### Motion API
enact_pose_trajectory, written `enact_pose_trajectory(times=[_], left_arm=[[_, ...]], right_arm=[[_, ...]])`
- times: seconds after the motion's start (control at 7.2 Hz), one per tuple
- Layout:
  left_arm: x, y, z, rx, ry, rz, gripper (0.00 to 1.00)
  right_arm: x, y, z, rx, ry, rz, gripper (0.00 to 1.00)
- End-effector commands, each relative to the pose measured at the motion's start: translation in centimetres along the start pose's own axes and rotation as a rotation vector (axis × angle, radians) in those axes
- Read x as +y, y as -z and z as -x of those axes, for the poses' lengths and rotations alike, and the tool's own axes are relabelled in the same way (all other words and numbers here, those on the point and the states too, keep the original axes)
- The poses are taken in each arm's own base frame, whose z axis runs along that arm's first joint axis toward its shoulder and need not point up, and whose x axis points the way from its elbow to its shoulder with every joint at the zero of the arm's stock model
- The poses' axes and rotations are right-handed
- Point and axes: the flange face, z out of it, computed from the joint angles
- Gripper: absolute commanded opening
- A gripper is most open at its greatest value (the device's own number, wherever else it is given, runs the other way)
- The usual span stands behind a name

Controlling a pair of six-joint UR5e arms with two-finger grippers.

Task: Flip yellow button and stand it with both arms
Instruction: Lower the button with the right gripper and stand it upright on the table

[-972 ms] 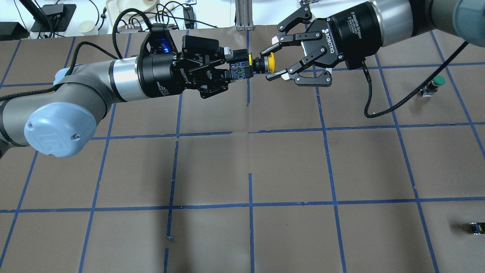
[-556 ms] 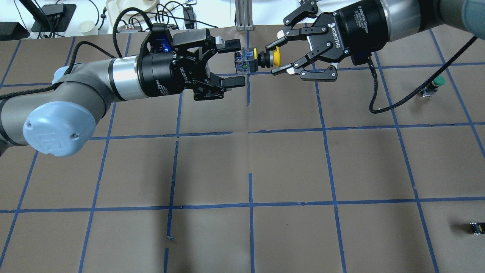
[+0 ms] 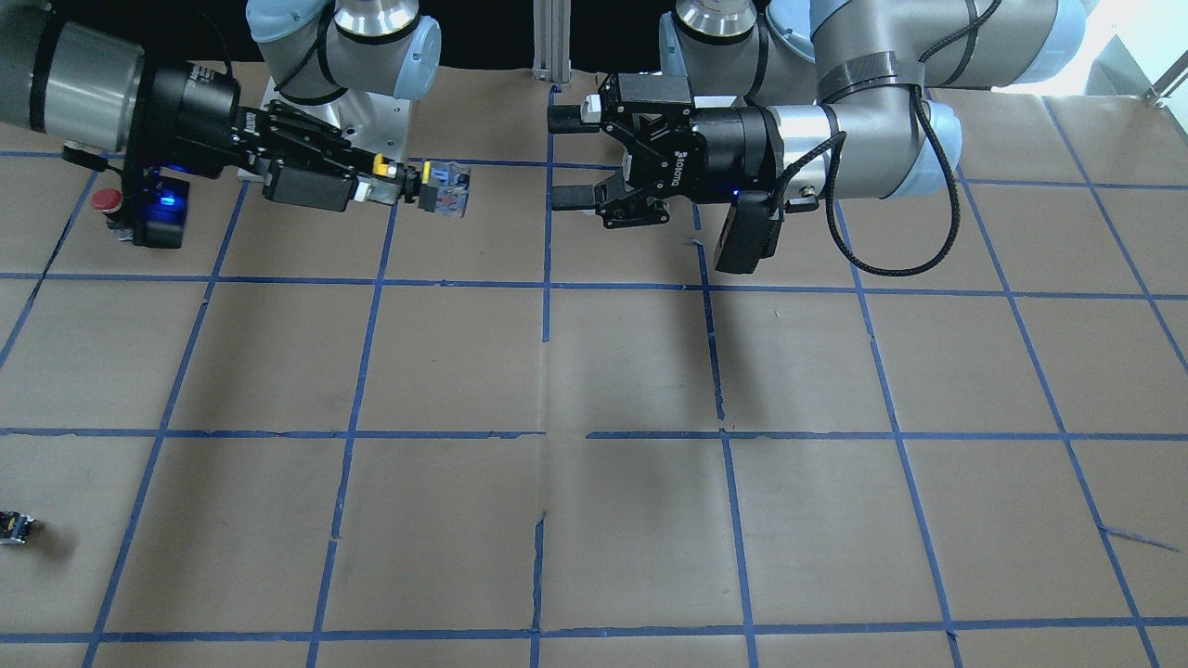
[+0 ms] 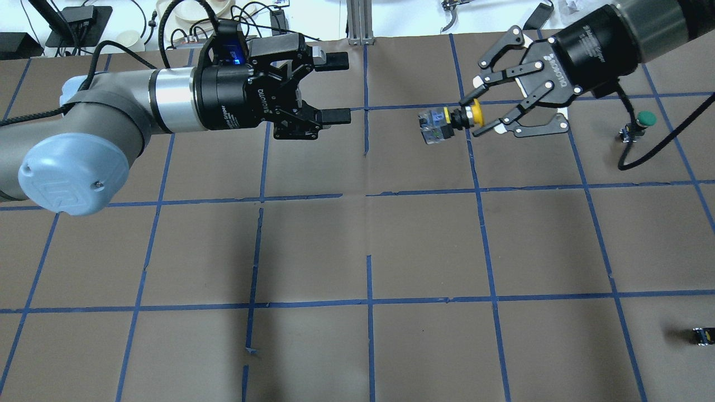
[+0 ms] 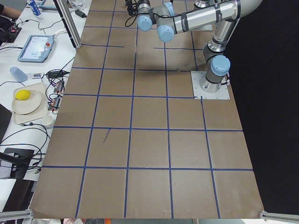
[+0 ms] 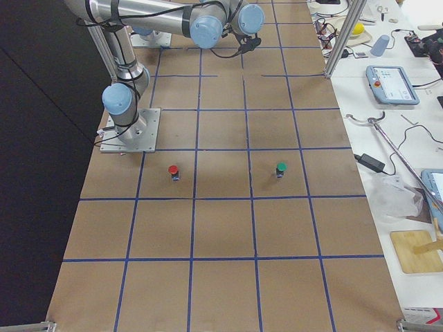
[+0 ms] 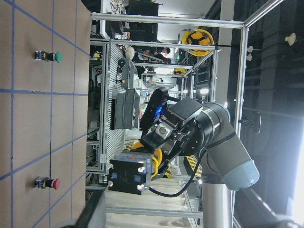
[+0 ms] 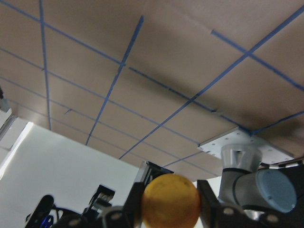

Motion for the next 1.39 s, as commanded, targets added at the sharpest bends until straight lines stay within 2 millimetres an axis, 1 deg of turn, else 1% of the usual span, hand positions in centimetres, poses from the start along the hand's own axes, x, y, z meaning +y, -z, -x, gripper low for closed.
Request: enact_pose_trajectory(times=[0.0, 0.14, 0.28, 0.42, 0.56, 0.69, 0.83, 0.97, 1.11, 1.25], left_arm=[[-1.3, 0.8, -0.1, -0.259, -0.068, 0.052, 0.99], [-1.9, 1.4, 0.4, -0.397, -0.092, 0.078, 0.99], [-3.0, 2.4, 1.3, -0.567, -0.105, 0.109, 0.99], [-4.4, 3.8, 1.2, -0.764, -0.136, 0.135, 0.99], [-5.9, 5.5, 0.1, -0.944, -0.143, 0.132, 0.99], [-6.8, 6.8, -0.8, -1.085, -0.144, 0.128, 0.99], [-6.9, 8.2, -1.2, -1.236, -0.144, 0.137, 0.99], [-6.3, 8.6, -1.7, -1.357, -0.161, 0.152, 0.99], [-5.7, 9.2, -2.9, -1.423, -0.178, 0.141, 0.99], [-4.9, 9.5, -4.0, -1.446, -0.183, 0.122, 1.00]], right_arm=[[-3.7, 1.6, -1.9, 0.149, -0.026, -0.192, 0.03], [-5.4, 1.9, -2.7, 0.259, -0.015, -0.272, 0.03], [-7.0, 2.8, -3.3, 0.346, 0.001, -0.379, 0.04], [-10.4, 3.0, -4.2, 0.372, 0.024, -0.451, 0.05], [-13.9, 3.0, -6.2, 0.427, 0.010, -0.536, 0.05], [-17.3, 4.6, -9.0, 0.447, -0.030, -0.663, 0.08], [-20.1, 6.1, -11.7, 0.470, -0.003, -0.749, 0.09], [-21.7, 6.1, -13.2, 0.434, -0.010, -0.821, 0.08], [-23.5, 7.3, -15.6, 0.341, -0.123, -0.915, 0.07], [-24.8, 7.1, -17.7, 0.296, -0.185, -0.955, 0.08]])
